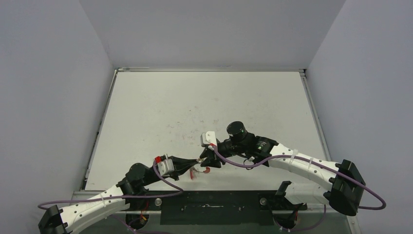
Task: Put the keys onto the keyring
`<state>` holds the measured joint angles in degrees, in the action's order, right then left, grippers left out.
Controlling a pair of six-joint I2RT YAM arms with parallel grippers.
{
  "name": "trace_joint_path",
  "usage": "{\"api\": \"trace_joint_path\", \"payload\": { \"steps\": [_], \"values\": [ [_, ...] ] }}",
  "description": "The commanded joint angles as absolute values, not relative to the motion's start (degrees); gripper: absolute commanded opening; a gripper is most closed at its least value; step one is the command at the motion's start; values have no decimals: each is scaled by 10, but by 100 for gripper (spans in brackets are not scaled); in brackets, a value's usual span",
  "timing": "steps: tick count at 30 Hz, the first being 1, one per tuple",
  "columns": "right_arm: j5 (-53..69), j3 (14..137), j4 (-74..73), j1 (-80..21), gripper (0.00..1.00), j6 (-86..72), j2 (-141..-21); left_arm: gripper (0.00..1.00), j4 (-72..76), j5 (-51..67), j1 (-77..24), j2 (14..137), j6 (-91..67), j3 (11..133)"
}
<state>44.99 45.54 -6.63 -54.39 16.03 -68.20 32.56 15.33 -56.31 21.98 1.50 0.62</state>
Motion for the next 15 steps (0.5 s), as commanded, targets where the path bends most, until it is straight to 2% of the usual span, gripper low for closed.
{"api": "trace_joint_path", "payload": {
  "steps": [1, 3, 7, 11, 15],
  "values": [
    [457, 480, -59, -540, 34, 167, -659, 0, 352, 164, -564, 219, 21, 30],
    [461, 483, -60, -540, 35, 167, -656, 0, 352, 167, -565, 219, 23, 30],
    [467, 490, -63, -538, 42, 169, -646, 0, 352, 189, -564, 220, 33, 31],
    [465, 487, -61, -535, 42, 174, -642, 0, 360, 202, -565, 223, 38, 33],
    [481, 482, -46, -533, 37, 168, -655, 0, 364, 215, -565, 226, 40, 35]
  ]
}}
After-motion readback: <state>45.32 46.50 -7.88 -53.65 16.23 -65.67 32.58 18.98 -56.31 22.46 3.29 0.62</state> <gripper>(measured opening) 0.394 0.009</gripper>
